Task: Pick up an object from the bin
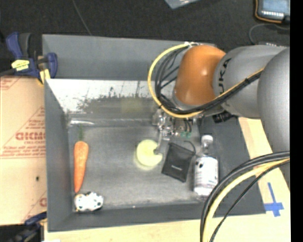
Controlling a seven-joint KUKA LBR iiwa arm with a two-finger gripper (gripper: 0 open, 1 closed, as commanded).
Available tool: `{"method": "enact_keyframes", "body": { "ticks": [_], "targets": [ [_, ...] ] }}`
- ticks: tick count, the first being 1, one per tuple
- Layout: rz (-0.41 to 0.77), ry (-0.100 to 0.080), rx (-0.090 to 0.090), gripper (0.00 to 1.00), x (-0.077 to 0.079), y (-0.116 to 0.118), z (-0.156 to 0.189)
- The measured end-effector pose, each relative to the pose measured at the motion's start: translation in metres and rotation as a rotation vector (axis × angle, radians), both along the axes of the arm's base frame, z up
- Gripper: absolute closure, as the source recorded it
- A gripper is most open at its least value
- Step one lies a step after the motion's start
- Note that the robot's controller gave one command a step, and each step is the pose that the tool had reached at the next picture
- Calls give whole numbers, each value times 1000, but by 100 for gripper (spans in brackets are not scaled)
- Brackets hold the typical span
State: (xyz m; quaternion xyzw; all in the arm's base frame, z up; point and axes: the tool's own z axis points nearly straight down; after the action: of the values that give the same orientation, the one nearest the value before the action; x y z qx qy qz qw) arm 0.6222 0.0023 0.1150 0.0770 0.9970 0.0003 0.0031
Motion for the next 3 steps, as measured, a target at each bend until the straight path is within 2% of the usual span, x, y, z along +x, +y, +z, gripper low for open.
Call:
{"method": "enact_keyframes", "body": {
  "ticks": [1,2,3],
  "targets": [
    [-22,-1,2,0,-28,-22,-6],
    [44,-6,-2,0,-74,-10,-36],
    [121,0,1,0,-101,-3,-53]
  ]
}}
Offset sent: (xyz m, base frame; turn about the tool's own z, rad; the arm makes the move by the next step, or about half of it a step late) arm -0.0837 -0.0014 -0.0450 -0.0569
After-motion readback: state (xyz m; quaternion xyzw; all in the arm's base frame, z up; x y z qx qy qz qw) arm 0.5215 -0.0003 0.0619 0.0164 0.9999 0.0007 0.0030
